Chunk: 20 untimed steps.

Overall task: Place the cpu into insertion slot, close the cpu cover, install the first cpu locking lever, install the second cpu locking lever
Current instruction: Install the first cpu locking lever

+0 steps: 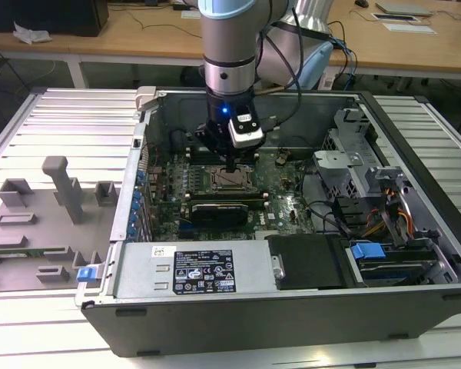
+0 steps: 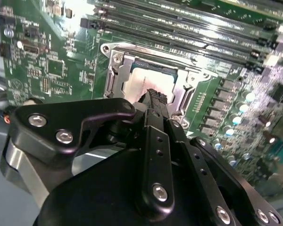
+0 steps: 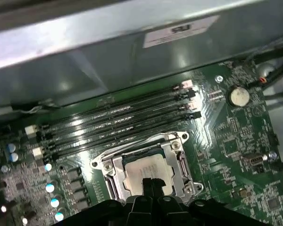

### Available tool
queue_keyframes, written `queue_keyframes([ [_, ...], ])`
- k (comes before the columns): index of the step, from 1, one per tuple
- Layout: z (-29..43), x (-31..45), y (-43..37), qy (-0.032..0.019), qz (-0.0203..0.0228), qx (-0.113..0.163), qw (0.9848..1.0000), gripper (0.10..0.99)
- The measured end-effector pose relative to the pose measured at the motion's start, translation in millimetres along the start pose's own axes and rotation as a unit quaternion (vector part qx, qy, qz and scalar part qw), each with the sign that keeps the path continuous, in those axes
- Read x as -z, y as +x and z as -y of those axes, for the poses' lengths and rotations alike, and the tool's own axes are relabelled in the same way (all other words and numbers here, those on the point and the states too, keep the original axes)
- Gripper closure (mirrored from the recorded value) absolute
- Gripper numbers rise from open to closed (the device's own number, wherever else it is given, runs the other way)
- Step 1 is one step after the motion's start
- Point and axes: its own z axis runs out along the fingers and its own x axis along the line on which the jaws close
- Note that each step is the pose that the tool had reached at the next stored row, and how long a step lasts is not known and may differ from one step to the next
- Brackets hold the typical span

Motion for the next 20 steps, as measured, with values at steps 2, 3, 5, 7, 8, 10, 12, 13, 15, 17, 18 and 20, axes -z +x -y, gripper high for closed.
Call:
queue_keyframes([
  [2,0.0,-1.1,0.1,-0.0018,0.0,0.023,0.9997,0.98],
  [3,0.0,-1.5,0.1,-0.0026,0.0,0.032,0.9995,0.98],
  [5,0.0,-2.0,0.1,-0.0035,0.0,0.048,0.9988,0.98],
  [7,1.0,-2.1,-0.3,-0.0013,0.0002,0.053,0.9986,0.98],
  [8,2.7,-2.1,-0.6,0.0001,0.0004,0.055,0.9985,0.98],
  [10,6.7,-2.2,-1.6,0.0009,0.0005,0.057,0.9984,0.98],
  [12,8.3,-1.4,-2.1,0.0009,0.0005,0.059,0.9982,0.98],
  [13,8.4,-0.3,-2.2,0.0008,0.0005,0.06,0.9982,0.98],
  [15,8.3,8.0,-2.9,0.0003,0.0006,0.066,0.9978,0.98],
  [17,8.3,13.1,-3.3,0.0,0.0006,0.069,0.9976,0.98],
  [18,8.3,13.1,-3.3,-0.0001,0.0006,0.069,0.9976,0.98],
  [20,8.3,13.1,-3.3,0.0,0.0006,0.069,0.9976,0.98],
])
